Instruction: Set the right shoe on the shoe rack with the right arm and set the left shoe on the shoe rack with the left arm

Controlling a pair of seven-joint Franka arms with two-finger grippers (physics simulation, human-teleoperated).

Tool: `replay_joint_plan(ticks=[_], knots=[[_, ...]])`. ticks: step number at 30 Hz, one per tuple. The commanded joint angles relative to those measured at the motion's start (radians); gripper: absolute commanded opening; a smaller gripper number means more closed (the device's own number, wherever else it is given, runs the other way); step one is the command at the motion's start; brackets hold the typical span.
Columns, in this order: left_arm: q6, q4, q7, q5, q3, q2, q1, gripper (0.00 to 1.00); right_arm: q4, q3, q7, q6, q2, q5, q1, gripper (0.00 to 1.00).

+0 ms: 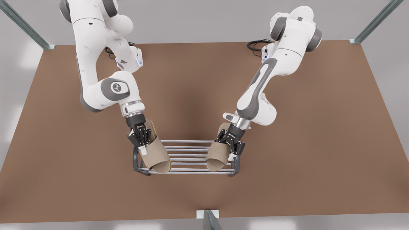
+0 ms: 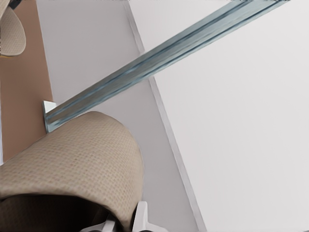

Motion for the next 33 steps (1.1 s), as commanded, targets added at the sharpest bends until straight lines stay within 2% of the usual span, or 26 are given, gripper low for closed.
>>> replay_joint_plan(ticks=[1, 3, 8, 16, 18, 21, 25, 26, 27, 28, 29, 31, 33], knots=[[0.081, 0.005, 0.067, -0.003, 0.003, -0.002, -0.004, 1.0, 0.014, -0.002, -0.006, -0.006, 0.016, 0.022, 0.005, 0.21], [0.081, 0.005, 0.067, -0.003, 0.003, 0.0, -0.007, 1.0, 0.029, -0.047, -0.006, -0.008, 0.044, 0.045, 0.061, 0.21], [0.081, 0.005, 0.067, -0.001, 0.003, 0.0, -0.007, 1.0, 0.078, -0.073, -0.004, -0.014, 0.113, 0.075, 0.095, 0.21], [0.081, 0.008, 0.067, 0.0, 0.005, 0.001, -0.009, 1.0, 0.044, -0.076, -0.004, -0.087, 0.153, 0.082, 0.14, 0.21], [0.136, 0.019, 0.067, -0.004, 0.085, 0.008, -0.062, 1.0, 0.029, -0.077, -0.004, -0.11, 0.157, 0.081, 0.14, 0.21], [0.159, 0.032, 0.067, -0.007, 0.092, 0.017, -0.064, 1.0, 0.012, -0.077, -0.004, -0.173, 0.177, 0.082, 0.15, 0.21], [0.159, 0.12, 0.067, -0.01, 0.092, 0.072, -0.064, 1.0, 0.012, -0.077, -0.004, -0.221, 0.21, 0.087, 0.163, 0.23], [0.157, 0.134, 0.067, -0.012, 0.092, 0.083, -0.064, 1.0, 0.011, -0.077, -0.003, -0.221, 0.21, 0.087, 0.163, 0.48], [0.157, 0.134, 0.066, -0.013, 0.098, 0.087, -0.064, 1.0, 0.011, -0.077, -0.003, -0.221, 0.21, 0.087, 0.163, 0.55], [0.157, 0.132, 0.066, -0.013, 0.098, 0.089, -0.064, 1.0, 0.011, -0.077, -0.001, -0.221, 0.211, 0.087, 0.163, 0.7], [0.156, 0.132, 0.066, -0.012, 0.098, 0.089, -0.064, 1.0, 0.006, -0.077, 0.014, -0.221, 0.216, 0.087, 0.163, 0.81], [0.156, 0.131, 0.066, -0.012, 0.103, 0.089, -0.064, 1.0, 0.004, -0.079, 0.014, -0.222, 0.216, 0.087, 0.163, 0.91], [0.156, 0.124, 0.066, -0.01, 0.105, 0.083, -0.067, 1.0, 0.004, -0.079, 0.016, -0.222, 0.225, 0.087, 0.163, 0.91]])
